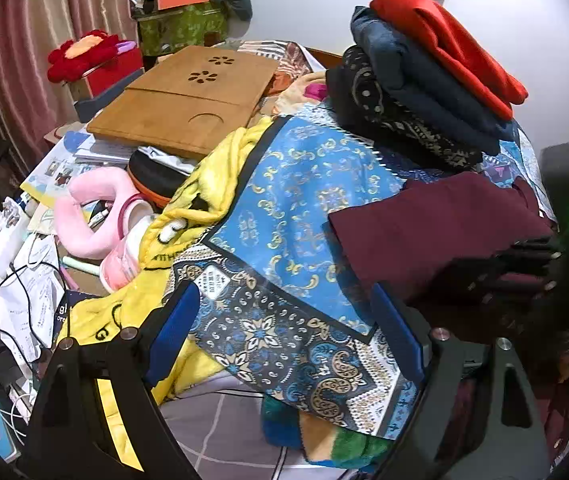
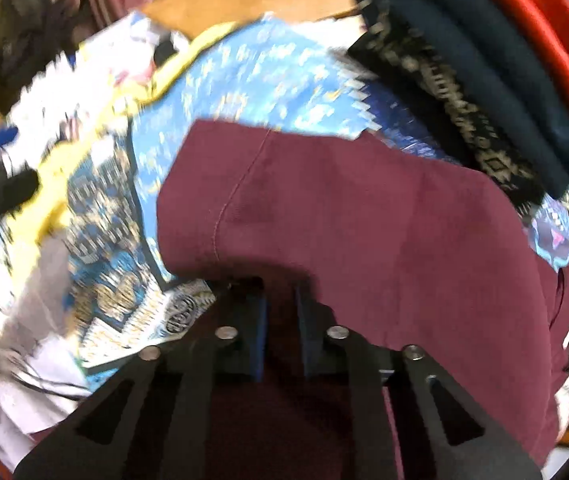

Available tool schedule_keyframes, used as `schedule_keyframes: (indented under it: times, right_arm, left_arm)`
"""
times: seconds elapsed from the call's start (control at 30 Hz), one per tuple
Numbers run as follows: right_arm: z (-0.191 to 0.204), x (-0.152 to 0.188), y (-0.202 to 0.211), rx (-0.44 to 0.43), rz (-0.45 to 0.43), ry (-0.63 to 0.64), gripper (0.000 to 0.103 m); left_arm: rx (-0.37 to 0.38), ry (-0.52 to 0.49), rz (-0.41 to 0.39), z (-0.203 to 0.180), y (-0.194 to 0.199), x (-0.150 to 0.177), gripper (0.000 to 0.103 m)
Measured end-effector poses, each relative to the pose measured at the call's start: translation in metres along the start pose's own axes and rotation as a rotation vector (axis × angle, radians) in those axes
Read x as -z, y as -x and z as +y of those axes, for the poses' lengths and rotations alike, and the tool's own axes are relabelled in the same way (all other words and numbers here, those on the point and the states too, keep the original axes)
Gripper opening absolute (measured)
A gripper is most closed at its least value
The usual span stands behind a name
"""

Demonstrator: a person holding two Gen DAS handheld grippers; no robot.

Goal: Fold large clothes

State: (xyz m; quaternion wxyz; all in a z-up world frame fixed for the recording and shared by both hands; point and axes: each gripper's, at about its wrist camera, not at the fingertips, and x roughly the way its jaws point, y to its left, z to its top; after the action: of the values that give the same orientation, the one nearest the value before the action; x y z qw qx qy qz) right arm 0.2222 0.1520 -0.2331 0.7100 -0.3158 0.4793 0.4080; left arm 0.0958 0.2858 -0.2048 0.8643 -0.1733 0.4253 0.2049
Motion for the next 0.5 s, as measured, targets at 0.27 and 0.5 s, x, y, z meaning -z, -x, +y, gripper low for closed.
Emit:
schedule_keyframes:
  times: [0.27, 0.5]
  right_arm:
    - [-0.063, 0.014, 0.118, 0.012, -0.348, -0.231, 0.005]
    - [-0.096, 0.039, 0.178, 0.129, -0.469, -0.271, 0.006]
  left_arm:
    - [0.012, -0.072, -0.016, -0.032, 0.01, -0.006, 0.087]
    - [0.106, -0.032, 0.059, -0.047, -0.008, -0.004, 0.087]
